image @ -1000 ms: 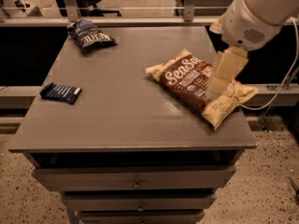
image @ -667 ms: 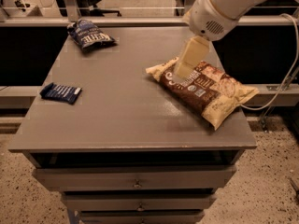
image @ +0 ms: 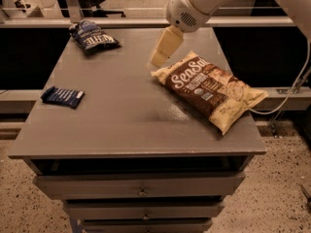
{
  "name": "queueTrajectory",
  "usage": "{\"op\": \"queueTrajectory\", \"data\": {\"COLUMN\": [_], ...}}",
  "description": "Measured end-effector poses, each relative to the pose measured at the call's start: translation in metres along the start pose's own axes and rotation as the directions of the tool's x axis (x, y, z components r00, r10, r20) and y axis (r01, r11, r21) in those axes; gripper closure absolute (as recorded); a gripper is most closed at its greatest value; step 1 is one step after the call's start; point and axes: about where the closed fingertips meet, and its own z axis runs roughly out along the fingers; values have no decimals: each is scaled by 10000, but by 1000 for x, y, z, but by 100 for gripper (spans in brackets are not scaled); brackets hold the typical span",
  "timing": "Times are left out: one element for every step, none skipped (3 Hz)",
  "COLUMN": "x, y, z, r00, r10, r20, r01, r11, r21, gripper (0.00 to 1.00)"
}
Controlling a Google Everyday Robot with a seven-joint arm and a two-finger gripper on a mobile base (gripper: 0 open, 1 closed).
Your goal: Pick blue chip bag
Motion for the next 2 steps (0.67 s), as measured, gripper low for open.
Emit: {"op": "queueTrajectory", "data": {"x": [-17,-48], "y": [-12,-38], "z": [35,86], "r00": [9969,9821], "r10": [22,260], "r20": [784,1867], "r01": [-15,-292], "r11": [10000,9995], "r21": [-95,145], "gripper": [0,0]}}
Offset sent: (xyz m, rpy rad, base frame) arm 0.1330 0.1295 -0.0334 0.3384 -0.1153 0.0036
